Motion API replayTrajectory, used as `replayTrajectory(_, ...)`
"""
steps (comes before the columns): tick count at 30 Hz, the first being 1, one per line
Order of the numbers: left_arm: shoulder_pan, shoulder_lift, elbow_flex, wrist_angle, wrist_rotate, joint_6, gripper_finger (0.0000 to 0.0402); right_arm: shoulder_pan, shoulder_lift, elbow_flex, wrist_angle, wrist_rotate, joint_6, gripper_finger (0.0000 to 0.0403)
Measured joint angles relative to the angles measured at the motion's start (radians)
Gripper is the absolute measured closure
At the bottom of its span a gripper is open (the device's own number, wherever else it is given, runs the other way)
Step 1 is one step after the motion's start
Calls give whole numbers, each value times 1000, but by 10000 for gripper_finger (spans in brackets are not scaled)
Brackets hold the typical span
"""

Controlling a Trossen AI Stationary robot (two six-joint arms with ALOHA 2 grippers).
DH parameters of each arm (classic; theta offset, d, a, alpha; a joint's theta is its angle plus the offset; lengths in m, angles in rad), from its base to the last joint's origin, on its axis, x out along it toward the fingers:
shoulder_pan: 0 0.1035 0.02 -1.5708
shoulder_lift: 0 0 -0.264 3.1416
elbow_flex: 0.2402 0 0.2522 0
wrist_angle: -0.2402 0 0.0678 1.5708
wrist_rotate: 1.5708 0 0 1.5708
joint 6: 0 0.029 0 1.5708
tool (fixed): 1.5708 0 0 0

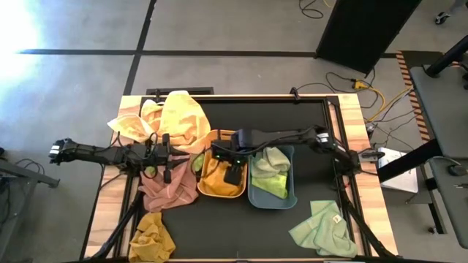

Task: Sort towels by color in basket
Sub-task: Put the orange towel into the orange bin, then put the white towel into the blue bin

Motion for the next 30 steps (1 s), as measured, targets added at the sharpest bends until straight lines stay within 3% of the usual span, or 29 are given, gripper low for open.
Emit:
replayTrajectory(4, 0, 2, 0, 0, 0, 0, 326, 64, -87, -1, -41, 53, 57, 185)
replayTrajectory(9, 0, 4, 0, 0, 0, 0, 326, 223, -189, -21, -50, 110, 201, 181)
replayTrajectory(15, 0, 5, 0, 0, 0, 0, 326, 450, -276, -78, -319, 148, 651, 181)
replayTrajectory(20, 0, 8, 0, 0, 0, 0, 326, 660, -348, -237, -258, 169, 1010, 181)
replayTrajectory(25, 0, 15, 0, 0, 0, 0, 326, 833, -376, -416, -261, 41, 1404, 181)
replayTrajectory(30, 0, 17, 0, 1, 0, 0, 326, 930, -383, -576, -152, -255, 1648, 181)
